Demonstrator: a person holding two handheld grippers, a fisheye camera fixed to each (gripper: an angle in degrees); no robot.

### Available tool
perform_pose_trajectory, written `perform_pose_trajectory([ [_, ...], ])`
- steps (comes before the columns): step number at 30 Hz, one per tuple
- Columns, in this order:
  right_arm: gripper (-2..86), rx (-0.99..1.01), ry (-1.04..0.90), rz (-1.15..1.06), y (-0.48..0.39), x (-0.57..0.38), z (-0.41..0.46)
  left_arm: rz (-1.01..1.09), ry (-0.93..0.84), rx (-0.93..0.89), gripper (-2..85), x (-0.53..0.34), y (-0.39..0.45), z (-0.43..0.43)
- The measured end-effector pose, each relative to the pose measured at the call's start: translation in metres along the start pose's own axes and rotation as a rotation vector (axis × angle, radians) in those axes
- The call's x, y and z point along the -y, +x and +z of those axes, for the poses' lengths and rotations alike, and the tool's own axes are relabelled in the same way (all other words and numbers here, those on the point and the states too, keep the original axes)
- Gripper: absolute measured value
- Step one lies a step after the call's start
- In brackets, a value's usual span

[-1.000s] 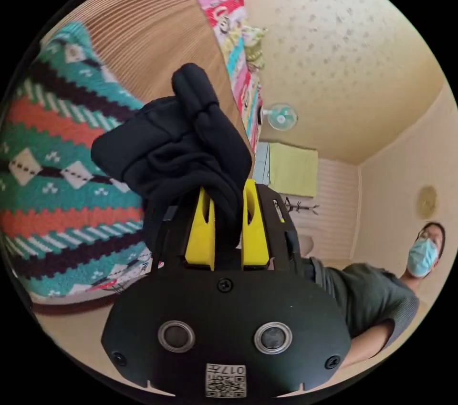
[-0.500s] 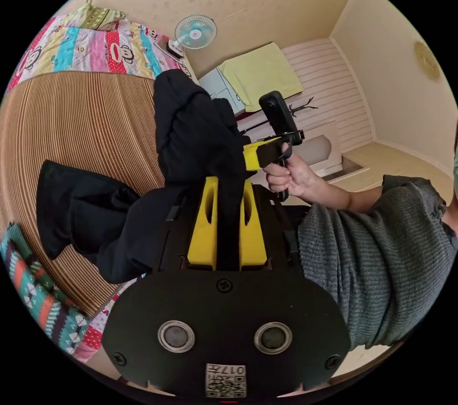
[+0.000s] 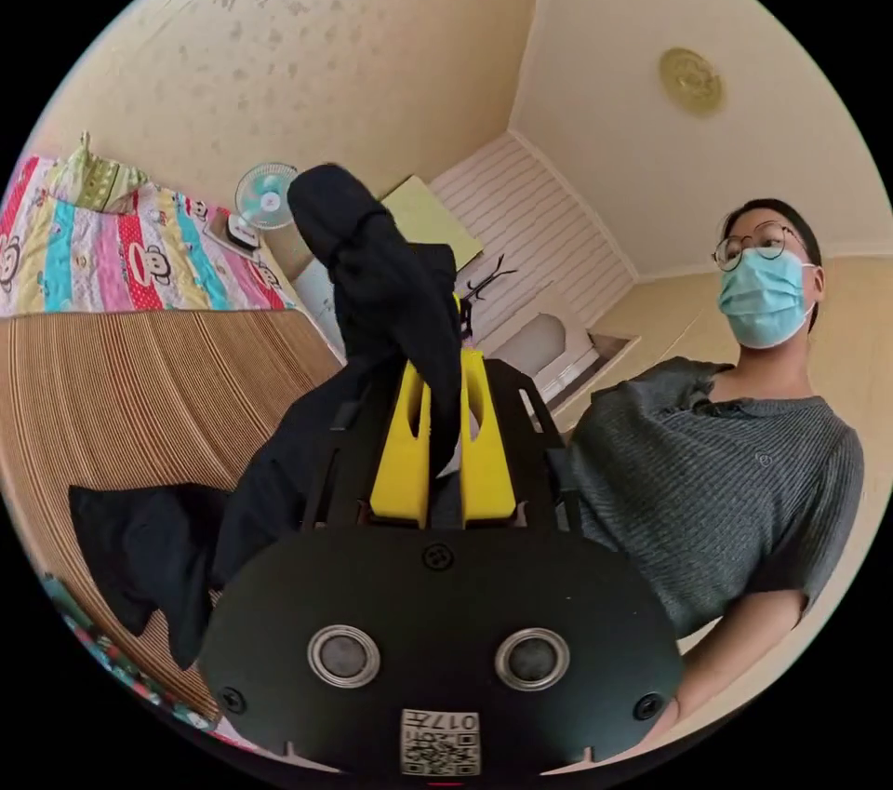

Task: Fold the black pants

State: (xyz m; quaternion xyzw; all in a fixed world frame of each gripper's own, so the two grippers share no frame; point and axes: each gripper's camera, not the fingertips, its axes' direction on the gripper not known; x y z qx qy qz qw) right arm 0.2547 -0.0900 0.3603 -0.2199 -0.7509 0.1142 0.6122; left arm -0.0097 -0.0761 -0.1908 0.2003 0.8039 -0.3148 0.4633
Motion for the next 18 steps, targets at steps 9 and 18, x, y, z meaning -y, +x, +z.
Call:
perform_pose_trajectory([
  [9,2.8,-0.135,-0.065,-0.696,-0.246,0.093,0.025,0.564,0.211,0.165,4.2,0.129,0.214,-0.028],
  [18,2.6,-0.274,-0.04,-1.076,-0.409,0.146,0.072,0.787,0.418,0.233,4.2,0.214,0.346,-0.034],
])
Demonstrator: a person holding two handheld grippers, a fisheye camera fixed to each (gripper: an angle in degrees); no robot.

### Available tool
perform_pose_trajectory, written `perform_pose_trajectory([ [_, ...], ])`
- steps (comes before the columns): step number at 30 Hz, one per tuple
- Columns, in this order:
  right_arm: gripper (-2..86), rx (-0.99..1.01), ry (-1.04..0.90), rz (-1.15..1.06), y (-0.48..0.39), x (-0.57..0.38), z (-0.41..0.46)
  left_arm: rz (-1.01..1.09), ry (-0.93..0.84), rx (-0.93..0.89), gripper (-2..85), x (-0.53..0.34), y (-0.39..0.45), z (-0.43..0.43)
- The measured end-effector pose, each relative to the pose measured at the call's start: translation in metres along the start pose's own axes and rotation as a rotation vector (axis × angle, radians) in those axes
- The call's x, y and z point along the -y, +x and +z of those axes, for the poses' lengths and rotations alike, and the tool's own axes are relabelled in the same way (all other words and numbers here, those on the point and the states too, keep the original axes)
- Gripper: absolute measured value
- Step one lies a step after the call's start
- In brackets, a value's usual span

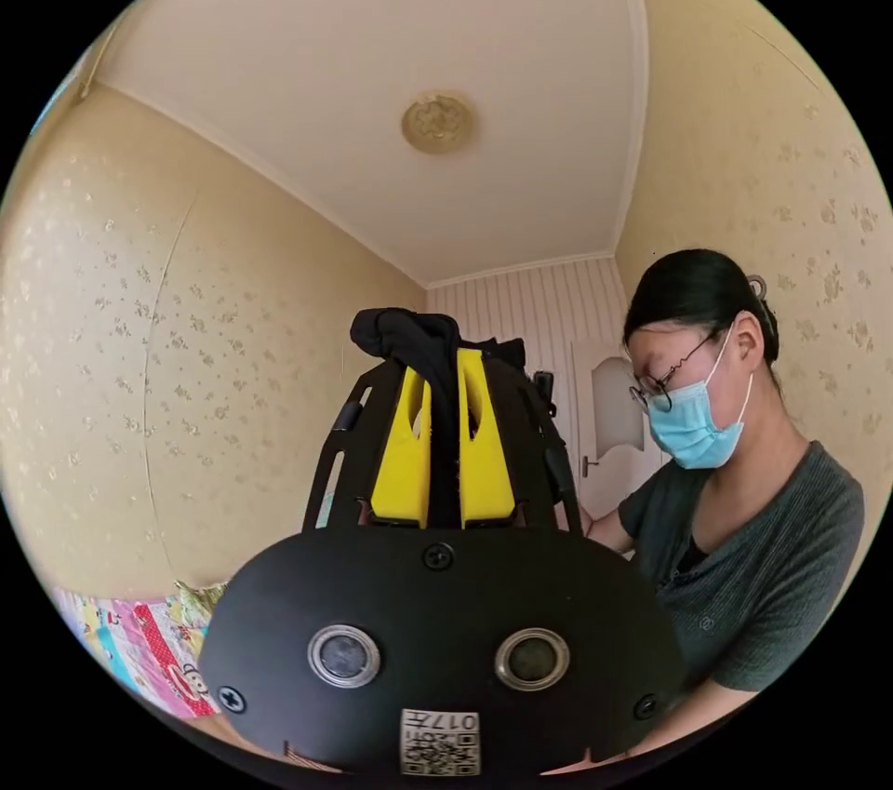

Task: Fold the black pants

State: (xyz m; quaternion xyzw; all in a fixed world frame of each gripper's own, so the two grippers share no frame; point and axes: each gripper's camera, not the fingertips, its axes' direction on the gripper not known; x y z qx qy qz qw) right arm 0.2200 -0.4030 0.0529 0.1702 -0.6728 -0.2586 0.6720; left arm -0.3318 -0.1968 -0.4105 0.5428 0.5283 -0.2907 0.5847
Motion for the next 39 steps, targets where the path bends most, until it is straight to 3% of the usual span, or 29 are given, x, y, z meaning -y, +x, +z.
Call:
perform_pose_trajectory([
  [4,2.6,0.0,-0.009,0.087,0.033,0.014,0.011,-0.037,-0.053,0.032,4.3,-0.006,-0.025,0.034],
  [10,2.7,-0.171,-0.247,0.397,0.12,-0.08,0.04,-0.271,-0.332,0.111,4.2,-0.136,-0.148,0.112],
  [16,2.6,-0.327,-0.552,0.764,0.271,-0.241,0.077,-0.593,-0.647,0.086,4.0,-0.304,-0.351,0.219],
  [20,2.4,-0.434,-0.576,0.96,0.426,-0.308,0.105,-0.684,-0.679,0.25,4.8,-0.343,-0.554,0.294],
  [23,2.1,-0.627,-0.553,0.973,0.514,-0.34,0.119,-0.809,-0.81,0.487,11.4,-0.376,-0.699,0.312],
  [24,2.0,-0.669,-0.543,0.982,0.525,-0.346,0.118,-0.845,-0.833,0.581,15.8,-0.39,-0.734,0.298],
  [27,1.7,-0.727,-0.45,1.084,0.559,-0.396,0.106,-0.886,-0.88,0.602,14.7,-0.449,-0.778,0.251],
  [30,1.2,-0.488,-0.6,1.105,0.567,-0.485,0.112,-0.961,-1.074,0.466,12.3,-0.564,-0.779,0.196],
  [32,0.8,-0.364,-0.811,1.197,0.552,-0.581,0.11,-1.011,-1.251,0.455,11.9,-0.643,-0.764,0.149],
  [35,0.5,-0.218,-0.98,1.388,0.514,-0.697,0.087,-1.201,-1.482,0.408,13.5,-0.76,-0.73,0.048],
  [39,0.5,0.024,-0.971,1.657,0.463,-0.795,0.06,-1.392,-1.71,0.448,16.5,-0.836,-0.685,-0.092],
])
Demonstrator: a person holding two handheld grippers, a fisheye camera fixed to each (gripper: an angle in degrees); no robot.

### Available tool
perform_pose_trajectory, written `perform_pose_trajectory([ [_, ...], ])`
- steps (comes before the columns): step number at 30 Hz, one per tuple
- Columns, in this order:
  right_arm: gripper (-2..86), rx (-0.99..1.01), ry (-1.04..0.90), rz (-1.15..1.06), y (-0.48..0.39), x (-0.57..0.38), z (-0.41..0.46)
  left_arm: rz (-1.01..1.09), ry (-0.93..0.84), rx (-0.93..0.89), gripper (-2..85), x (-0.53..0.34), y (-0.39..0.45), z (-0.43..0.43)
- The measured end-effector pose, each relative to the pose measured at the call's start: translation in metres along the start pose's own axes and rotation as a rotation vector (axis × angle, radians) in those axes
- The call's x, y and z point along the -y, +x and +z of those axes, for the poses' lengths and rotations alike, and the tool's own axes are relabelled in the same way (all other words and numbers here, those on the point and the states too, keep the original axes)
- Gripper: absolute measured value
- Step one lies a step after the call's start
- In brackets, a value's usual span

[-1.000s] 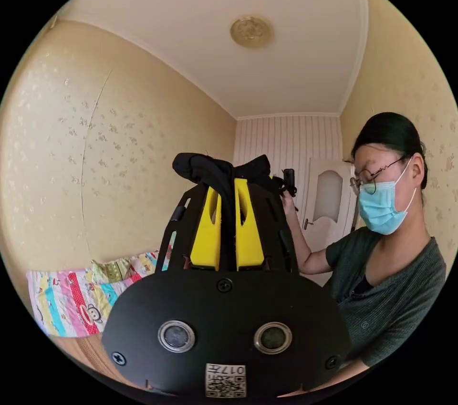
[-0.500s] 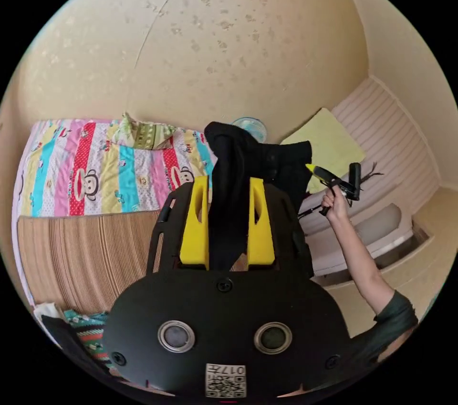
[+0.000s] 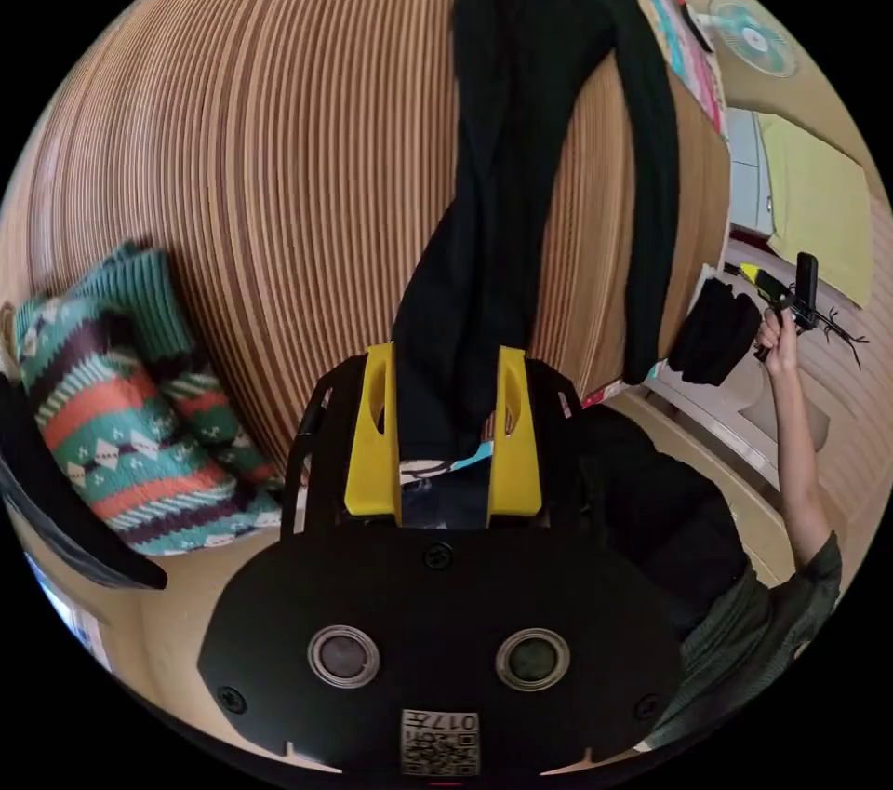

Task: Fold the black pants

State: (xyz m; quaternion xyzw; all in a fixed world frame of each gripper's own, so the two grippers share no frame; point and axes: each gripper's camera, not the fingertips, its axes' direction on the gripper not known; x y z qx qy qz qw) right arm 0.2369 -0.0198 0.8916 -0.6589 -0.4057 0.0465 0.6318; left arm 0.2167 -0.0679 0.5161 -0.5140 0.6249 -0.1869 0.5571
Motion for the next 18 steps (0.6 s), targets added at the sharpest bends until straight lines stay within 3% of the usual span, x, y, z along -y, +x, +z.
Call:
perform_pose_trajectory([
  [5,0.4,0.153,-0.133,0.119,0.05,-0.022,0.059,-0.052,0.005,-0.117,18.5,-0.039,-0.06,-0.009],
  [7,0.4,0.201,-0.164,0.154,0.057,-0.023,0.076,-0.071,0.031,-0.061,17.3,-0.04,-0.06,-0.036],
  [8,0.4,0.225,-0.181,0.185,0.062,-0.021,0.086,-0.076,0.007,-0.038,12.2,-0.038,-0.059,-0.055],
  [10,0.5,0.253,-0.214,0.212,0.067,-0.016,0.098,0.048,-0.057,-0.242,6.6,-0.035,-0.052,-0.08],
  [12,0.5,0.269,-0.235,0.215,0.069,-0.007,0.1,0.342,-0.075,-0.797,5.0,-0.057,-0.036,-0.12],
  [13,0.5,0.281,-0.245,0.203,0.069,-0.001,0.096,0.381,-0.054,-0.853,5.0,-0.067,-0.036,-0.132],
  [14,0.6,0.275,-0.257,0.188,0.07,0.005,0.09,0.388,-0.032,-0.87,5.0,-0.084,-0.046,-0.147],
  [18,0.8,0.176,-0.315,0.162,0.079,0.021,0.063,-0.072,-0.055,-0.574,7.1,-0.13,-0.142,-0.141],
])
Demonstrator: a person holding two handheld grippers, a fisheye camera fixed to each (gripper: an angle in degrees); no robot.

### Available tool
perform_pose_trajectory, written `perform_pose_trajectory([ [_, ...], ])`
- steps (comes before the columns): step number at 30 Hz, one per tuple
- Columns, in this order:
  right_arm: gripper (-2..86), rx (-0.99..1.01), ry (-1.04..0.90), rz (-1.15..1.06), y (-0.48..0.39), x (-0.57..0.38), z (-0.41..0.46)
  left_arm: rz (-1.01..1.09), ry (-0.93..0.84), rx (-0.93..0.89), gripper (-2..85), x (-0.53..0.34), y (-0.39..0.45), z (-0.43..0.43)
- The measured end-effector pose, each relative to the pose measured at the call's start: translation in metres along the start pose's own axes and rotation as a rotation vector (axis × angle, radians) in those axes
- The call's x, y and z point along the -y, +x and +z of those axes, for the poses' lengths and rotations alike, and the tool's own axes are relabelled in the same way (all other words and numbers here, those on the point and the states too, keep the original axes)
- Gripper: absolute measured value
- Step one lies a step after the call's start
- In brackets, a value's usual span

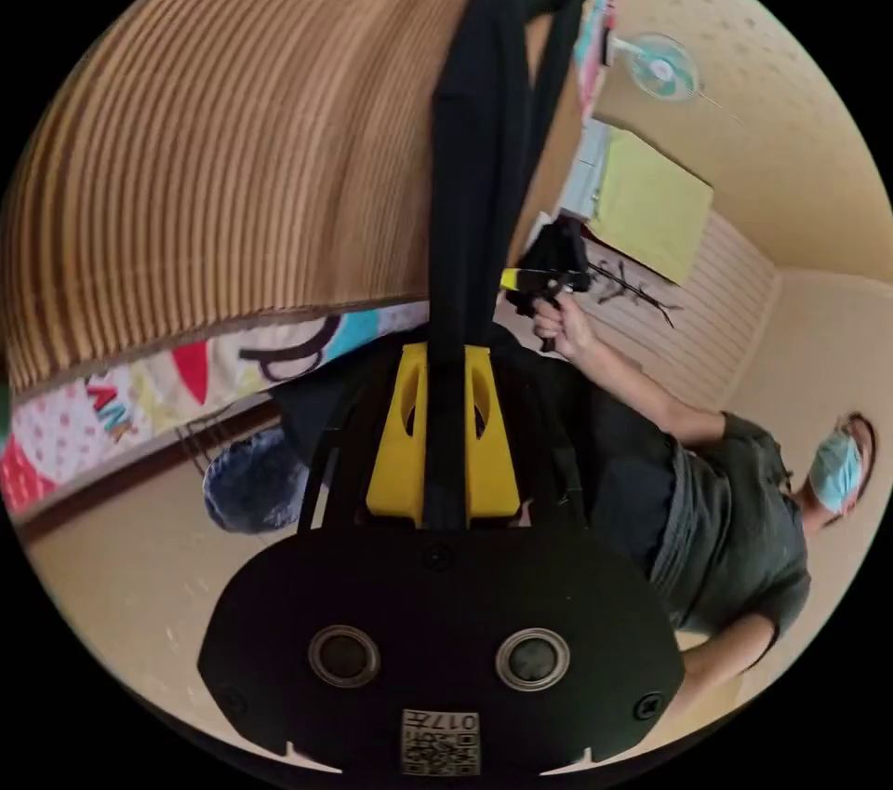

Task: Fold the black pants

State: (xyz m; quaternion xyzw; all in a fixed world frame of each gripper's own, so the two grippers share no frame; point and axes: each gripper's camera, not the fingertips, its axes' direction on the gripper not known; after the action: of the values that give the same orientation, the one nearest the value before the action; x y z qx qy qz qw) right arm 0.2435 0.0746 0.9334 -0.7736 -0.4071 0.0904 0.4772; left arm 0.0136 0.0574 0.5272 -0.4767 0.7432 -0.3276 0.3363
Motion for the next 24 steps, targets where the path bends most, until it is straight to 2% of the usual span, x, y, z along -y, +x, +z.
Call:
perform_pose_trajectory([
  [4,2.2,-0.121,-0.064,-0.005,0.006,0.006,-0.036,-0.183,0.136,0.116,11.5,-0.027,-0.018,-0.047],
  [6,3.2,-0.136,-0.096,-0.014,0.009,0.01,-0.048,-0.126,0.259,0.147,13.8,-0.028,0.019,-0.078],
  [8,4.9,-0.157,-0.139,-0.012,0.014,0.017,-0.056,-0.032,0.294,0.209,13.7,-0.016,0.062,-0.093],
  [11,7.1,-0.174,-0.198,-0.009,0.02,0.03,-0.06,0.047,0.205,0.33,13.6,0.023,0.121,-0.101],
  [13,8.3,-0.165,-0.24,-0.003,0.022,0.038,-0.062,0.067,0.207,0.389,14.1,0.038,0.148,-0.112],
  [19,10.8,-0.163,-0.242,0.042,0.029,0.046,-0.082,0.024,0.259,0.379,15.7,0.043,0.176,-0.172],
  [24,7.4,-0.022,-0.268,0.057,0.052,0.043,-0.085,-0.038,0.618,0.239,11.9,-0.042,0.197,-0.28],
])
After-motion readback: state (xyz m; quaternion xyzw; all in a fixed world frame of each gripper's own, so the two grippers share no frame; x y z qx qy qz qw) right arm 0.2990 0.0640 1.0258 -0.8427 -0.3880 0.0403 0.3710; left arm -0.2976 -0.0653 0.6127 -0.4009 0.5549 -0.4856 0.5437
